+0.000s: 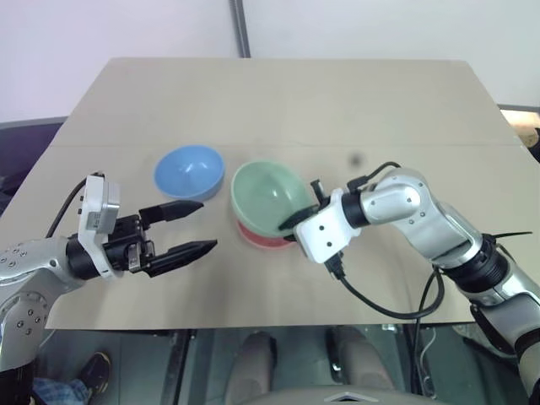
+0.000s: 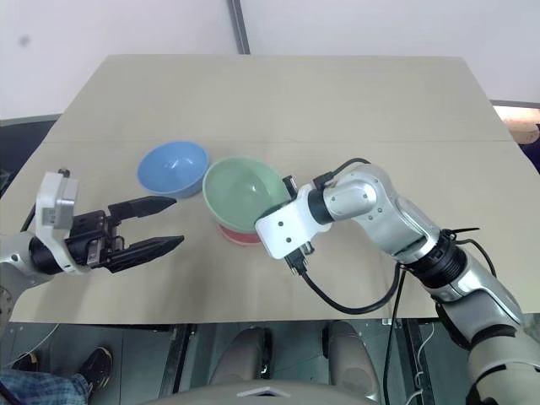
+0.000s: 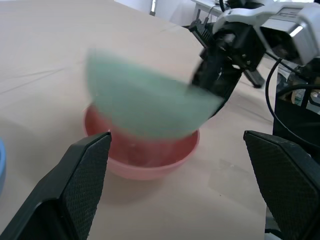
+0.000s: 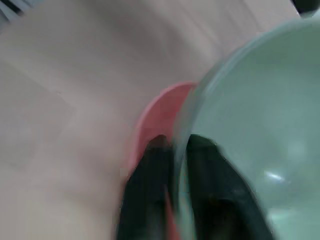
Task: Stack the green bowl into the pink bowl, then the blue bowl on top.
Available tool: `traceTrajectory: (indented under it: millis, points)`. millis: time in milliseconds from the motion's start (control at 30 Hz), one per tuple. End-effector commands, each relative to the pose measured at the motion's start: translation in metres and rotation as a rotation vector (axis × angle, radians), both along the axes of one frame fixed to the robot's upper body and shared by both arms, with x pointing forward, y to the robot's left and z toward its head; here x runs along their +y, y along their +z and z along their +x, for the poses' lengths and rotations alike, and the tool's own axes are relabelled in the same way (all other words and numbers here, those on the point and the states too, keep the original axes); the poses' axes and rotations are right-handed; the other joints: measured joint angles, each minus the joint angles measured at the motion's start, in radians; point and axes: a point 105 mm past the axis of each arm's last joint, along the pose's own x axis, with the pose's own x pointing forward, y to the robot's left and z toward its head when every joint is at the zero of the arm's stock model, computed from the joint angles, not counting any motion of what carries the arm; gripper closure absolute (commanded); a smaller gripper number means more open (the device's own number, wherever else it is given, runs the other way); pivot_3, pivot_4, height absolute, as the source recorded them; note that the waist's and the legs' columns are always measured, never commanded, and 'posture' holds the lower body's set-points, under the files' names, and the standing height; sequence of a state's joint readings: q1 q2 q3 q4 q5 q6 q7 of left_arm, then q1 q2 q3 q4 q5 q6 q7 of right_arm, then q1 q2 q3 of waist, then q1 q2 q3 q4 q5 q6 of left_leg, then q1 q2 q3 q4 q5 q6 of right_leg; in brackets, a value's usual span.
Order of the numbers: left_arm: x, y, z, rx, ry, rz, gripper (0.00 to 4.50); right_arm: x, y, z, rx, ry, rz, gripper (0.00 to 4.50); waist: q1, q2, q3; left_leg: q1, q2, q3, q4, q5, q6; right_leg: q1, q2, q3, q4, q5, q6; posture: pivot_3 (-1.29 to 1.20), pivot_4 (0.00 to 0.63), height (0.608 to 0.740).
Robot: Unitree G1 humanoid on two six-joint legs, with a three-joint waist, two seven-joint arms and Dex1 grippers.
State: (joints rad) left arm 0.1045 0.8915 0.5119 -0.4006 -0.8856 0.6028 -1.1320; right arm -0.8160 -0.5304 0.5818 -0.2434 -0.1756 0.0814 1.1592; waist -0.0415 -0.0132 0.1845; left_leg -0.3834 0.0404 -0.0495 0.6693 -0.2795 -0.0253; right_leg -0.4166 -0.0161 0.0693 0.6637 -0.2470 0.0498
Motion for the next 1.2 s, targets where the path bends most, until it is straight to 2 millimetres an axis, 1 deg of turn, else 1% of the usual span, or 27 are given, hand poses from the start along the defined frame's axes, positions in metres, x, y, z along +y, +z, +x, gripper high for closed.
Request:
traceTrajectory:
  millis: [33,67,100,133,200,267,367,433,533,600,633,733,800,900,1000,1067,1200]
  points:
    - [0.001,0.01,-0.003,-0.048,0.006,0.006,0.0,0.007,0.019,0.005,-0.051,-0.007,0.077,1.48,0.0,0.0,0.0,0.0,0.0,0.0,0.0,0.0,0.0,0.0,0.0,0.0,0.0,0.0,0.0,0.0,0.15,0.74]
    - [0.002,0.01,-0.004,-0.048,0.011,0.007,0.0,0.004,0.024,0.004,-0.026,-0.002,0.089,0.97,0.0,0.0,0.0,0.0,0.0,0.0,0.0,0.0,0.0,0.0,0.0,0.0,0.0,0.0,0.0,0.0,0.15,0.74]
    - [0.002,0.009,-0.005,-0.047,0.013,0.007,0.0,0.003,0.029,0.0,0.02,0.008,0.111,0.97,0.001,0.0,0.0,0.0,0.0,0.0,0.0,0.0,0.0,0.0,0.0,0.0,0.0,0.0,0.0,0.0,0.15,0.74]
    - [0.002,0.009,-0.005,-0.046,0.016,0.006,0.0,0.0,0.041,-0.004,0.123,-0.007,0.171,0.97,0.002,0.0,0.0,0.0,0.0,0.0,0.0,0.0,0.0,0.0,0.0,0.0,0.0,0.0,0.0,0.0,0.15,0.74]
    - [0.002,0.009,-0.005,-0.046,0.021,-0.001,0.0,-0.007,0.056,-0.008,0.262,-0.02,0.231,0.97,0.003,0.0,0.0,0.0,0.0,-0.001,0.0,0.0,0.0,0.0,0.0,0.0,0.0,0.0,0.0,0.0,0.15,0.74]
    - [0.002,0.009,-0.005,-0.049,0.026,-0.003,0.0,-0.024,0.07,-0.006,0.352,-0.055,0.278,0.97,0.003,0.0,0.0,0.0,0.0,-0.001,0.0,0.0,0.0,0.001,-0.001,0.0,0.0,0.0,0.0,0.0,0.15,0.74]
    - [0.003,0.008,-0.005,-0.053,0.038,-0.004,0.0,-0.044,0.078,-0.008,0.448,-0.083,0.308,0.97,0.007,0.0,0.0,0.0,0.0,-0.002,0.0,0.0,0.0,0.001,-0.001,-0.002,0.0,0.0,0.0,0.0,0.15,0.74]
    - [0.008,0.011,0.002,-0.065,0.089,-0.018,0.0,-0.063,0.086,-0.005,0.557,-0.145,0.361,0.97,0.005,0.0,0.0,0.0,0.0,-0.002,0.0,0.0,0.0,0.001,-0.001,-0.002,-0.001,0.0,0.0,0.0,0.15,0.74]
    - [0.014,0.011,0.005,-0.087,0.13,-0.007,0.0,-0.097,0.096,0.016,0.622,-0.287,0.491,0.97,0.005,0.0,0.0,0.0,0.0,-0.002,0.0,0.0,0.0,0.001,-0.001,-0.002,0.0,0.0,0.0,0.0,0.15,0.74]
    - [0.016,0.009,0.008,-0.092,0.158,0.004,0.0,-0.116,0.095,0.024,0.636,-0.361,0.544,0.97,0.005,0.0,0.0,0.0,0.0,-0.001,0.0,0.0,0.0,0.001,-0.001,-0.001,-0.001,0.0,0.0,0.0,0.15,0.74]
    - [0.019,0.007,0.01,-0.09,0.181,0.011,0.0,-0.127,0.092,0.029,0.637,-0.403,0.565,0.97,0.004,0.0,0.0,0.0,0.0,-0.001,0.0,0.0,0.0,0.001,-0.001,-0.001,-0.001,0.0,0.0,0.0,0.15,0.74]
    - [0.034,0.0,0.024,-0.092,0.297,0.058,0.0,-0.169,0.061,0.044,0.586,-0.604,0.542,0.97,0.003,0.0,0.0,0.0,0.0,-0.001,-0.001,0.0,0.0,0.001,0.0,-0.001,-0.001,0.0,0.0,0.0,0.15,0.74]
    - [0.045,-0.003,0.035,-0.093,0.382,0.086,0.0,-0.186,0.045,0.045,0.562,-0.674,0.496,0.97,0.006,0.0,0.0,0.0,-0.001,0.0,-0.001,0.0,0.0,0.001,-0.001,-0.001,-0.001,0.0,0.0,0.0,0.15,0.74]
    - [0.057,-0.004,0.049,-0.108,0.475,0.144,0.0,-0.199,0.034,0.047,0.544,-0.731,0.473,0.97,0.003,0.0,0.0,0.0,-0.001,0.0,-0.001,0.0,0.0,0.001,-0.001,0.0,-0.001,0.0,0.0,0.0,0.15,0.74]
    - [0.065,-0.001,0.062,-0.148,0.526,0.191,0.0,-0.199,0.031,0.045,0.554,-0.723,0.483,0.97,-0.003,0.0,0.0,0.001,-0.001,0.001,-0.001,0.0,0.0,0.001,0.0,0.001,0.0,0.0,0.0,0.0,0.15,0.74]
    - [0.064,0.002,0.066,-0.182,0.509,0.224,0.0,-0.195,0.033,0.042,0.567,-0.701,0.496,0.97,-0.004,0.0,0.0,0.001,0.0,0.001,-0.001,0.0,0.0,0.001,0.0,0.001,0.0,0.0,0.0,0.0,0.15,0.74]
    - [0.057,-0.004,0.072,-0.21,0.446,0.308,0.0,-0.192,0.036,0.044,0.56,-0.699,0.518,0.97,0.0,0.0,0.0,0.0,0.0,0.001,-0.001,0.0,0.0,0.001,0.0,0.001,0.0,0.0,0.0,0.0,0.15,0.74]
